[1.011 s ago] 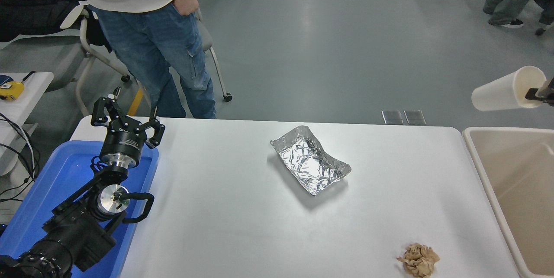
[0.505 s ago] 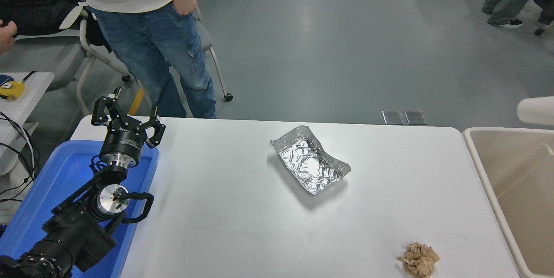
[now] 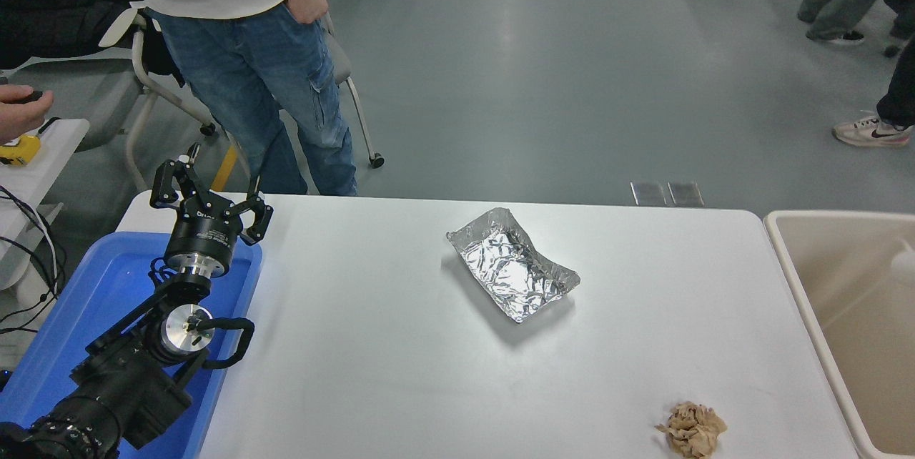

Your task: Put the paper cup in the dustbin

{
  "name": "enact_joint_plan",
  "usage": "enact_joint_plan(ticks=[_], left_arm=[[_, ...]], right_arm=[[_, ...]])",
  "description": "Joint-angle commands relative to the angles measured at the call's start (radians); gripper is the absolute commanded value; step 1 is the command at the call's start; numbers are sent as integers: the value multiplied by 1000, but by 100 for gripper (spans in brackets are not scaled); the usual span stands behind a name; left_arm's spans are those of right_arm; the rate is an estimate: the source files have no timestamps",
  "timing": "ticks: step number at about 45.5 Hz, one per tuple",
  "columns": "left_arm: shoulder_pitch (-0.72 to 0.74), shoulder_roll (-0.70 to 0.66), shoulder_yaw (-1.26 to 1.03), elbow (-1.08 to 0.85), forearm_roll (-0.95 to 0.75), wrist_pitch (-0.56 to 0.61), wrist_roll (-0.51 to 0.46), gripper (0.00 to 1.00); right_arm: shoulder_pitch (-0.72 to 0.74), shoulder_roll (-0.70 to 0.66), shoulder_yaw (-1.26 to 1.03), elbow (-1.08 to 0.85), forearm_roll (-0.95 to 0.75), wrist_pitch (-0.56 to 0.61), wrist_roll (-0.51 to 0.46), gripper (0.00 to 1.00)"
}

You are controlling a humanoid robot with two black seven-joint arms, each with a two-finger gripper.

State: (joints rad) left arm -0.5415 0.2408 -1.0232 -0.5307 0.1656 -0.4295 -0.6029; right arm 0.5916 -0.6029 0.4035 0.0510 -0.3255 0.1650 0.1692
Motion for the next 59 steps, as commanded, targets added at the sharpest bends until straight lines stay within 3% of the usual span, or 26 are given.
enact_joint_plan(ticks=[1, 11, 48, 49, 52, 56, 59], left_arm=[[0, 0, 0, 0, 0, 0, 0, 100], [0, 0, 0, 0, 0, 0, 0, 100], [0, 0, 0, 0, 0, 0, 0, 100], [0, 0, 0, 1, 0, 0, 0, 100], [0, 0, 0, 0, 0, 0, 0, 100], [0, 0, 0, 0, 0, 0, 0, 100], [0, 0, 0, 0, 0, 0, 0, 100]], right_arm=[[-42, 138, -5, -135, 105, -137, -2, 0], [-50, 175, -8, -129, 186, -154, 0, 0], [-50, 187, -15, -131, 189, -168, 1, 0], [-50, 186, -15, -131, 189, -171, 1, 7], [-49, 184, -15, -131, 189, -170, 1, 45], [-49, 181, -18, -132, 187, -171, 1, 78], [-49, 181, -18, -132, 187, -171, 1, 84]])
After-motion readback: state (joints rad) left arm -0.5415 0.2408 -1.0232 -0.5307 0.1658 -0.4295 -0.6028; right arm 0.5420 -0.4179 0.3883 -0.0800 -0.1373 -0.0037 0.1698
